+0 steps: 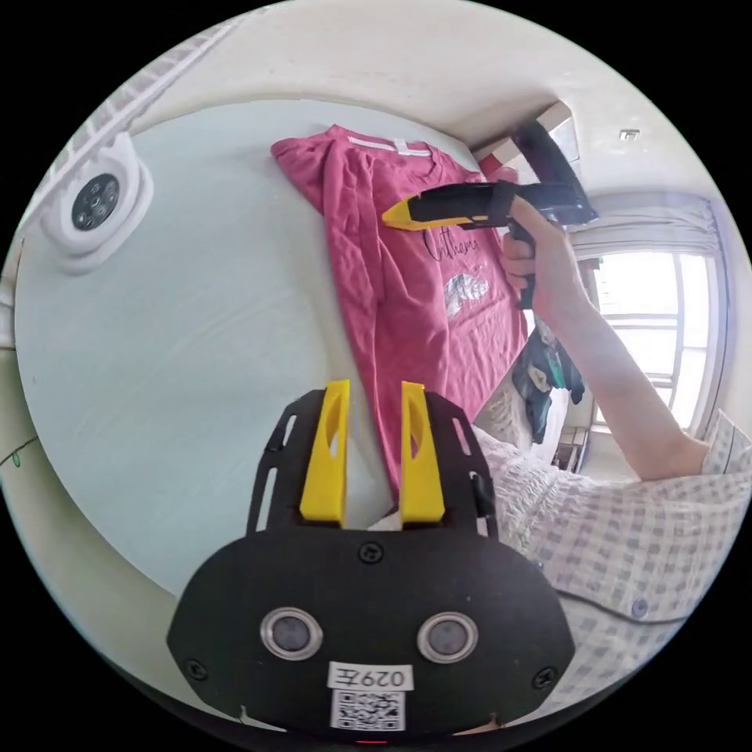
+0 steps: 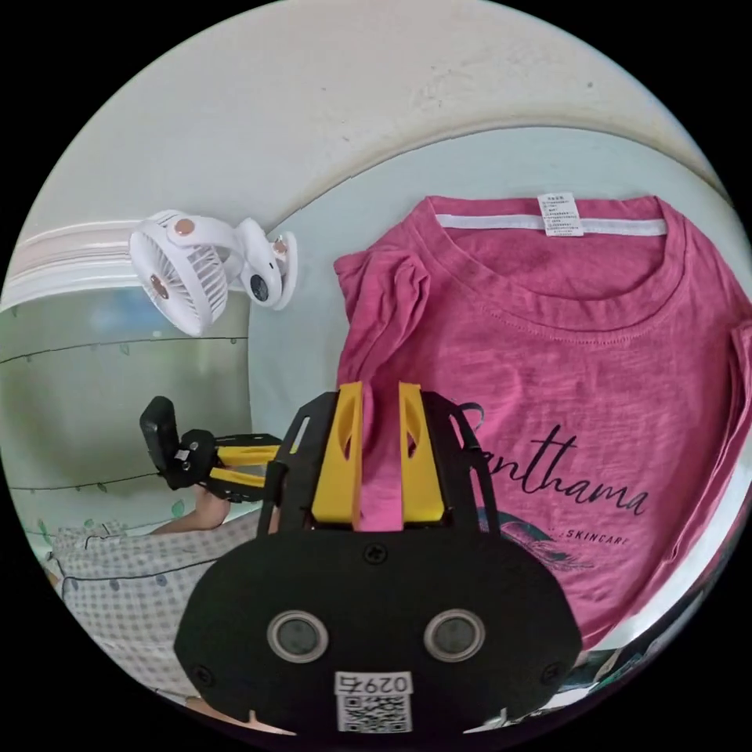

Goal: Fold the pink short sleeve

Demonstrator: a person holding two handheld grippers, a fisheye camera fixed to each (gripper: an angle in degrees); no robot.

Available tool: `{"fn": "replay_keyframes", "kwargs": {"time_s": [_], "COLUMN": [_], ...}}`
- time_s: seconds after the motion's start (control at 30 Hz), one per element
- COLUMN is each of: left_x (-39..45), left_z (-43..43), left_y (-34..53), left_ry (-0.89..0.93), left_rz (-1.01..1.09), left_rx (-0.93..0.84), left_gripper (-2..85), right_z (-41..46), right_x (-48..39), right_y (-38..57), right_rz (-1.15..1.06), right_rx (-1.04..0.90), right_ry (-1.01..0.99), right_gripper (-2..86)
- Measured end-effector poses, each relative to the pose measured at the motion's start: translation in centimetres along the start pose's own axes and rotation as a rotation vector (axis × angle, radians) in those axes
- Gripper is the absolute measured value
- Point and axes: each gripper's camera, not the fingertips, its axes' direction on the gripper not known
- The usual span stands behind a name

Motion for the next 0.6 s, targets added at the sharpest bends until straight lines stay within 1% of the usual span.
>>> {"fn": "replay_keyframes", "kwargs": {"time_s": [0.07,0.17,0.23,0.27,0.3,0.37,0.43,0.5,0.6], "left_x": [0.6,1.0,0.6,0.4,-0.1,-0.9,-1.7,-1.6,0.0], "left_z": [1.0,2.4,1.9,1.6,1.0,0.4,0.3,0.2,-1.6], "left_y": [-0.9,-1.6,-0.6,-0.2,1.1,3.3,5.7,6.8,8.8], "left_ry": [-0.027,-0.081,-0.117,-0.139,-0.19,-0.151,-0.053,-0.014,-0.003], "left_rz": [-0.016,-0.066,-0.158,-0.195,-0.279,-0.383,-0.492,-0.515,-0.563], "left_rx": [-0.011,-0.041,-0.006,0.006,0.026,0.072,0.128,0.147,0.264], "left_gripper": [8.6,2.0,-0.4,-0.6,-0.8,-0.9,-0.9,-0.9,-0.9], "right_z": [0.1,1.5,3.2,3.3,3.7,4.4,5.6,6.0,4.7], "right_x": [0.0,1.0,1.6,1.6,1.7,1.8,1.7,1.2,1.4], "right_y": [0.7,0.6,-0.1,-0.2,-0.6,-1.2,-2.2,-2.9,-4.8], "right_rz": [-0.034,-0.07,-0.122,-0.156,-0.182,-0.208,-0.244,-0.313,-0.309], "right_rx": [-0.012,-0.127,-0.24,-0.233,-0.244,-0.262,-0.295,-0.31,-0.198], "right_ry": [0.006,0.018,0.081,0.065,0.061,0.037,-0.014,-0.075,-0.099], "right_gripper": [1.7,0.2,-0.3,-0.4,-0.4,-0.4,-0.2,0.2,2.5]}}
